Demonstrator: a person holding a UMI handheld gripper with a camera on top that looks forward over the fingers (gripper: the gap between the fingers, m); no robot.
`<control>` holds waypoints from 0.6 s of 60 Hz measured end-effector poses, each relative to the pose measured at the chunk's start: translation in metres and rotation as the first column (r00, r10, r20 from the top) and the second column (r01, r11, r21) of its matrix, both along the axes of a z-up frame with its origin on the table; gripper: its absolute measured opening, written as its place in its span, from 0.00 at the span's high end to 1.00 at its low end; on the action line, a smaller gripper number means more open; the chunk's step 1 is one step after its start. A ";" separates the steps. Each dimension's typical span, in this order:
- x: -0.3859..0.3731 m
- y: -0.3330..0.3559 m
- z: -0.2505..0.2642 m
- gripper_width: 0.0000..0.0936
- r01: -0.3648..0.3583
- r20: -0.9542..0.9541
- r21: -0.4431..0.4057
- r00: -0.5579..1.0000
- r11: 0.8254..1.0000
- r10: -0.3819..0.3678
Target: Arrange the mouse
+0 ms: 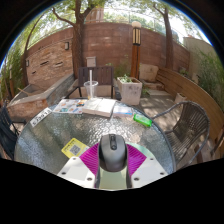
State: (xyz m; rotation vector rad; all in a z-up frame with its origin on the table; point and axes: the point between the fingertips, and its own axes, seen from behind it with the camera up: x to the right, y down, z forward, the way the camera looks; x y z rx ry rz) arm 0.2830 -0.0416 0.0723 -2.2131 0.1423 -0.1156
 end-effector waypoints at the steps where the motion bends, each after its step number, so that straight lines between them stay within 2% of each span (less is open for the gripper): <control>1: 0.007 -0.005 -0.006 0.62 0.006 -0.001 -0.018 1.000 1.000 -0.006; 6: 0.028 -0.022 -0.051 0.61 0.025 -0.010 -0.098 1.000 0.995 -0.027; 16: 0.033 -0.041 -0.079 0.42 0.010 -0.045 -0.176 0.999 0.984 -0.018; 19: 0.037 -0.046 -0.076 0.28 0.012 -0.037 -0.164 0.999 0.986 -0.019; 22: 0.036 -0.050 -0.063 0.07 0.008 -0.028 -0.157 1.000 0.988 -0.013; 25: 0.034 -0.057 -0.050 0.10 0.010 -0.021 -0.140 1.000 0.990 -0.013; 36: 0.015 -0.104 0.023 0.08 -0.002 0.018 -0.087 1.000 0.996 0.004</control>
